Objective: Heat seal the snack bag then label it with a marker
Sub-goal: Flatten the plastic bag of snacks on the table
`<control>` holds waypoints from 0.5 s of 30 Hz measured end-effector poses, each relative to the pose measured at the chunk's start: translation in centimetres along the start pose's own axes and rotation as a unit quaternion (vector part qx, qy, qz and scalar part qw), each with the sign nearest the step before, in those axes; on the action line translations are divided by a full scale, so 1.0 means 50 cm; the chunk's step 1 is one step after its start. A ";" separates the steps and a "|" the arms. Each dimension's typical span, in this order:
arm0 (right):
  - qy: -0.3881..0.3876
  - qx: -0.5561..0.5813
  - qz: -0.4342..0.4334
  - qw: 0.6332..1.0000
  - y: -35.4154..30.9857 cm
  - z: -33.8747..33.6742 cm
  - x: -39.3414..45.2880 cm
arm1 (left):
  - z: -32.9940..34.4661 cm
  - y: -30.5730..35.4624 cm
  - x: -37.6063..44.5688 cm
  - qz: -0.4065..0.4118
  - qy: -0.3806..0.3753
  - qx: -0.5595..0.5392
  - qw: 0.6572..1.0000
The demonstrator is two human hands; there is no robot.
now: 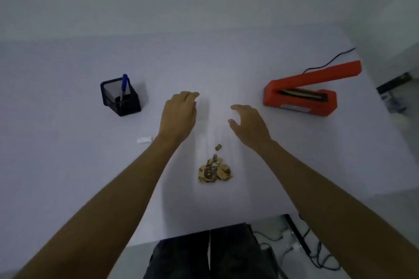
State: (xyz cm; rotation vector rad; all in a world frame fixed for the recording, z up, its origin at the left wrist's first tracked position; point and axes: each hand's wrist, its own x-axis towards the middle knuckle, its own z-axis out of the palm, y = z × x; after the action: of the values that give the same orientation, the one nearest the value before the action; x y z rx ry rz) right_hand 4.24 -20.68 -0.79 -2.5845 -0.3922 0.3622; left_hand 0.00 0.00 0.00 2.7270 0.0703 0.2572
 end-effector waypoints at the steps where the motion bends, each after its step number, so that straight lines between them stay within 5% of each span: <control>1: -0.007 -0.005 -0.013 1.000 0.000 0.014 0.005 | 0.019 -0.004 -0.004 0.012 -0.019 0.000 1.000; 7: -0.070 -0.021 -0.083 0.994 0.008 0.088 0.022 | 0.130 -0.043 -0.063 0.105 -0.071 0.033 0.991; 15: -0.132 -0.063 -0.101 0.984 0.034 0.127 0.012 | 0.191 -0.073 -0.116 0.122 -0.116 0.017 0.986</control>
State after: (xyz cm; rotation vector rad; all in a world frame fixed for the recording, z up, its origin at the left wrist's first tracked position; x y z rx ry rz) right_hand 3.07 -19.15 -7.08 -2.5922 -0.7867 0.6272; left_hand -3.92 -0.80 -11.03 2.7773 -0.3274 0.0035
